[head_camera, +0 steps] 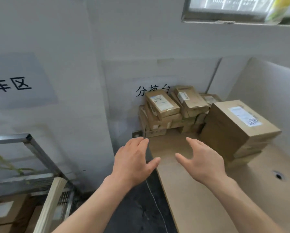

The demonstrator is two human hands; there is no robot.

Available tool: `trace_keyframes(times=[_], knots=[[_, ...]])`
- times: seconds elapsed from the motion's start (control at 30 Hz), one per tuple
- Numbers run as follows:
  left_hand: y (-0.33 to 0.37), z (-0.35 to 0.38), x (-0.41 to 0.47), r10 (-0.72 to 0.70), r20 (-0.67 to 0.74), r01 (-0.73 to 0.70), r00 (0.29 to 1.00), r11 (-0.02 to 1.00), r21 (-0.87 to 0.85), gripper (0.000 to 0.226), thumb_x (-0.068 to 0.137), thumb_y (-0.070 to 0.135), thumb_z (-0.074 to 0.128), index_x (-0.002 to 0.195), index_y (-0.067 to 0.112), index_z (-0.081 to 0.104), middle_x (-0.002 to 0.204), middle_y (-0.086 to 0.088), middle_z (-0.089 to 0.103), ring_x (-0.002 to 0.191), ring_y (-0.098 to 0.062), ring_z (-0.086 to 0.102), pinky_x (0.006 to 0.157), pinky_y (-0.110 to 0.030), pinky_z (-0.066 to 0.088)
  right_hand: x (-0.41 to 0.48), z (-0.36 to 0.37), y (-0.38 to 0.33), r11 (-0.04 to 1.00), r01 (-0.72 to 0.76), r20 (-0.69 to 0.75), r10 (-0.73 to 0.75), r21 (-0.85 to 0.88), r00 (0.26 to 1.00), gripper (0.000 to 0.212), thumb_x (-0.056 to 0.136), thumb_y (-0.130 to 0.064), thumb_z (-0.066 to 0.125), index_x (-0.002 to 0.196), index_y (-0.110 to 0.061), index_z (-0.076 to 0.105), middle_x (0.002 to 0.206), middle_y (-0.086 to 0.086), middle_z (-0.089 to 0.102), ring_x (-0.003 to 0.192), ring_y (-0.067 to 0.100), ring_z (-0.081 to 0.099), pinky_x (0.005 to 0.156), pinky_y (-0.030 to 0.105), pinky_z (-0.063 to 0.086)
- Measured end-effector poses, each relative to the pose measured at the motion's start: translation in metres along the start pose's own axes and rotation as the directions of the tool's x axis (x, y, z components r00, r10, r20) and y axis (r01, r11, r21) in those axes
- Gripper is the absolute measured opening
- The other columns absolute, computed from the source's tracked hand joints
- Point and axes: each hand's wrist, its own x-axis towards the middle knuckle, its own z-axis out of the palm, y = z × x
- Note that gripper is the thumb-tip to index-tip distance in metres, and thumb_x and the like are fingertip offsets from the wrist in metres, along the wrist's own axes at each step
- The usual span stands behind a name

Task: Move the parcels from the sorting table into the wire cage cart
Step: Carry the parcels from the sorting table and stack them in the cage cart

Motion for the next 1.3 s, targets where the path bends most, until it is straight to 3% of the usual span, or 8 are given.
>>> trace_keyframes(times=[0.47,0.63,0.83,1.1,1.3], knots=[[0.119,0.063,0.092,0.257,0.118,-0.256,0.959,0.966,-0.027,0.077,0.094,0.068,0.045,0.155,0.023,0.032,0.16,0.005,0.033,0.148,-0.013,0.027,0.115,-0.035,0.032,0.036,-0.034,0.138,0.943,-0.33,-0.06,0.332,0.033,0.942,0.068,0.089,-0.062,0.059,0.146,-0.026,0.047,0.14,-0.005,0.055,0.131,0.019,0.051,0.097,0.037,0.044],[0.148,0.089,0.148,0.345,0.145,-0.333,0.927,0.938,-0.099,0.075,0.092,0.069,0.047,0.152,0.024,0.037,0.158,0.008,0.037,0.146,-0.011,0.029,0.112,-0.036,0.035,0.063,-0.04,0.175,0.878,-0.479,-0.094,0.477,0.012,0.874,0.053,0.083,-0.064,0.059,0.122,-0.028,0.061,0.107,-0.007,0.061,0.108,0.021,0.059,0.079,0.035,0.045],[0.172,0.107,0.208,0.412,0.185,-0.386,0.892,0.908,-0.163,0.074,0.091,0.069,0.048,0.15,0.025,0.04,0.156,0.007,0.039,0.145,-0.012,0.032,0.111,-0.039,0.038,0.112,-0.06,0.206,0.803,-0.595,-0.15,0.585,-0.028,0.797,0.057,0.085,-0.058,0.062,0.13,-0.025,0.06,0.131,0.001,0.061,0.123,0.025,0.055,0.094,0.038,0.047],[0.187,0.129,0.26,0.438,0.249,-0.404,0.864,0.897,-0.178,0.073,0.091,0.069,0.048,0.147,0.023,0.042,0.15,0.005,0.044,0.139,-0.016,0.04,0.107,-0.04,0.041,0.165,-0.059,0.244,0.752,-0.656,-0.125,0.647,-0.058,0.752,0.057,0.082,-0.064,0.059,0.127,-0.03,0.058,0.111,0.0,0.057,0.116,0.026,0.053,0.091,0.042,0.046],[0.189,0.142,0.277,0.428,0.304,-0.381,0.851,0.902,-0.203,0.076,0.092,0.069,0.047,0.15,0.021,0.039,0.153,0.004,0.043,0.14,-0.017,0.04,0.107,-0.039,0.04,0.183,-0.057,0.264,0.717,-0.697,-0.039,0.696,-0.015,0.717,0.072,0.075,-0.083,0.036,0.124,-0.034,0.055,0.123,0.002,0.061,0.117,0.027,0.055,0.096,0.047,0.047]])
